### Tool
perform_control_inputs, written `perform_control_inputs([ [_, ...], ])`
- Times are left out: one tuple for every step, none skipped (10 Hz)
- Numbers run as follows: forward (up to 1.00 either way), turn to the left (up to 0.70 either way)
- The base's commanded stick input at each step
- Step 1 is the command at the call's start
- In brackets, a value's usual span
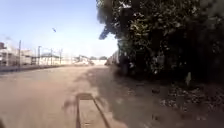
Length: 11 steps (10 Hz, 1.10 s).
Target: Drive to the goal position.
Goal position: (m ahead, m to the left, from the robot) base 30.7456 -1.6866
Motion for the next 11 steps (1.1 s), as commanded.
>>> perform_control_inputs([
  [1.00, 0.27],
  [1.00, 0.27],
  [1.00, 0.27],
  [1.00, 0.27],
  [1.00, 0.27],
  [1.00, 0.27],
  [1.00, 0.27],
  [1.00, 0.27],
  [1.00, 0.27],
  [1.00, 0.27],
  [1.00, 0.19],
])
